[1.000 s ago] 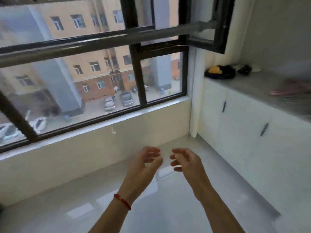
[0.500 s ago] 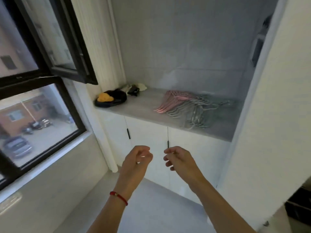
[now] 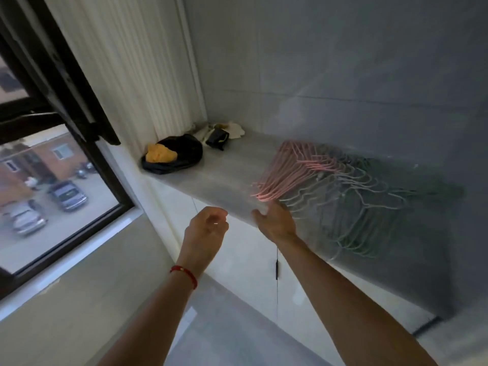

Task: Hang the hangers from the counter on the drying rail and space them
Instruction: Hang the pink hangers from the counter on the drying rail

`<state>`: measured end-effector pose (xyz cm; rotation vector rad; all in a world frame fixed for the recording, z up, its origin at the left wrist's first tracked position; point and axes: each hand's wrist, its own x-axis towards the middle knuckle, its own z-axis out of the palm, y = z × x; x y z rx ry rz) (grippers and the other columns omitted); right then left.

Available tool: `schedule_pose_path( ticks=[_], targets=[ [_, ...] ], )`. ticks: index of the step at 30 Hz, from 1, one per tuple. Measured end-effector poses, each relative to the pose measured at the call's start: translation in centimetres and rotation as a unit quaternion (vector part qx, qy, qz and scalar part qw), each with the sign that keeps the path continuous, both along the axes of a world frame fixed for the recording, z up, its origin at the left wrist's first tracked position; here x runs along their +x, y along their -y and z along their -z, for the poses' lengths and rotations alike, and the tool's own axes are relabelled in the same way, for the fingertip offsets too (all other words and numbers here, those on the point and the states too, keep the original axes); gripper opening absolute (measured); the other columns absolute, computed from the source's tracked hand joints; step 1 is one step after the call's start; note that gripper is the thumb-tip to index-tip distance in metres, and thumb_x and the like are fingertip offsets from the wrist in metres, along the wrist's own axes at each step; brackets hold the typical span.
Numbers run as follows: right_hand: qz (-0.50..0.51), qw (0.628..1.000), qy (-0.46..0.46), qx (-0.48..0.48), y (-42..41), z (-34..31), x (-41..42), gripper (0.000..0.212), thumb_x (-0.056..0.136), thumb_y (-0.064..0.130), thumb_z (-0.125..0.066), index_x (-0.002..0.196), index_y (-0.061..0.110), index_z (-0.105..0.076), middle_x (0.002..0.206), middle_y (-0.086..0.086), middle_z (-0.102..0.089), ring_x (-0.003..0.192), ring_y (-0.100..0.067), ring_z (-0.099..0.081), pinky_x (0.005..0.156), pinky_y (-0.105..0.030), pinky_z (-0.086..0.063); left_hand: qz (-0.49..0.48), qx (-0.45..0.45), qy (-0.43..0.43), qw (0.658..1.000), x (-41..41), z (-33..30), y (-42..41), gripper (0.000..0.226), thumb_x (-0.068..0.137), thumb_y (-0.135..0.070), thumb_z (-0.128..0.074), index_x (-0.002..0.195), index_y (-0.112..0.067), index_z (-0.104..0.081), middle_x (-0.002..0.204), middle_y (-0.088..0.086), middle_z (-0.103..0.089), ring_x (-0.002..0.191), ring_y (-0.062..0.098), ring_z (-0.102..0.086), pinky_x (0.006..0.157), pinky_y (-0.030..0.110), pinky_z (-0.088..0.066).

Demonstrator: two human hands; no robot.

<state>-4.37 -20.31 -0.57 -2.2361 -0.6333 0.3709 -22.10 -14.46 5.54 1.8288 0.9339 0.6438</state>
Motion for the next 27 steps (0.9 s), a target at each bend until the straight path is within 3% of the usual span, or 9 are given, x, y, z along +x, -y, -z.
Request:
schedule_pose_path(
  ticks=[3,8,10,14,18,22,25,27],
  targets=[
    [0.024,0.994,0.058,-0.092,-6.0,0.6,5.2,0.079,0.087,0.056,-0.057,0.147,0.009,-0.035,0.153,-0.024,-0.034,0.141,-0.043,-0.033,0.114,-0.053,-0.029,-0.032,-0.025,-0.010,0.999,2.6,-0.1,-2.6,0.020,0.092,-0.006,-0.062,0.100,-0.022,-0.072,0.098,0.000,-0.074,0.090,0.017,-0.069,0.078,0.030,-0.053],
    [0.060,0.976,0.077,-0.193,-14.0,3.1,12.4,0.118,0.075,0.076,-0.055,0.158,0.009,-0.006,0.157,-0.042,0.004,0.146,-0.058,0.006,0.119,-0.064,-0.001,-0.080,-0.038,-0.035,0.995,5.4,0.7,-7.2,0.023,0.090,-0.015,-0.065,0.106,-0.030,-0.073,0.105,-0.008,-0.076,0.101,0.012,-0.070,0.092,0.046,-0.058],
    [0.078,0.972,0.066,-0.212,-15.6,4.4,13.8,0.126,0.070,0.078,-0.057,0.158,0.007,-0.002,0.155,-0.044,0.007,0.144,-0.060,0.010,0.118,-0.065,0.004,-0.095,-0.047,-0.039,0.994,5.8,1.3,-8.2,0.024,0.087,-0.019,-0.065,0.106,-0.032,-0.073,0.104,-0.010,-0.076,0.101,0.009,-0.070,0.093,0.046,-0.058],
    [0.090,0.963,0.091,-0.239,-16.1,5.6,14.0,0.124,0.068,0.078,-0.055,0.157,0.002,-0.013,0.157,-0.042,-0.006,0.145,-0.059,0.004,0.117,-0.065,0.004,-0.113,-0.063,-0.057,0.990,6.0,2.0,-9.2,0.024,0.094,-0.013,-0.064,0.107,-0.032,-0.071,0.104,-0.008,-0.076,0.100,0.011,-0.070,0.090,0.045,-0.059],
    [0.080,0.963,0.114,-0.232,-16.2,5.8,13.8,0.119,0.070,0.067,-0.065,0.154,-0.006,-0.021,0.155,-0.037,-0.024,0.147,-0.055,-0.005,0.118,-0.064,-0.001,-0.116,-0.077,-0.066,0.988,6.2,1.9,-9.3,0.025,0.096,-0.013,-0.063,0.110,-0.032,-0.068,0.107,-0.007,-0.075,0.099,0.009,-0.069,0.090,0.044,-0.059],
    [0.093,0.969,0.160,-0.164,-15.1,4.8,13.6,0.113,0.066,0.047,-0.076,0.151,-0.008,-0.025,0.143,-0.031,-0.041,0.138,-0.048,-0.032,0.119,-0.061,-0.015,-0.113,-0.070,-0.059,0.989,5.9,1.3,-8.7,0.025,0.096,-0.012,-0.061,0.112,-0.031,-0.066,0.109,-0.007,-0.073,0.100,0.004,-0.067,0.087,0.038,-0.058],
    [0.060,0.986,0.147,-0.049,-14.1,4.8,13.7,0.113,0.071,0.023,-0.078,0.157,0.000,-0.008,0.141,-0.024,-0.039,0.125,-0.042,-0.046,0.111,-0.050,-0.036,-0.111,-0.064,-0.050,0.990,5.0,0.5,-8.0,0.026,0.096,-0.011,-0.061,0.111,-0.032,-0.066,0.107,-0.007,-0.074,0.100,0.005,-0.067,0.088,0.038,-0.058],
    [0.026,0.994,0.073,0.072,-13.1,4.3,13.6,0.121,0.071,0.009,-0.080,0.159,0.015,0.004,0.150,-0.018,-0.029,0.118,-0.040,-0.056,0.095,-0.049,-0.054,-0.107,-0.062,-0.045,0.991,3.8,0.2,-7.3,0.026,0.096,-0.011,-0.061,0.111,-0.033,-0.065,0.107,-0.008,-0.074,0.101,0.006,-0.067,0.089,0.040,-0.058]
  ],
)
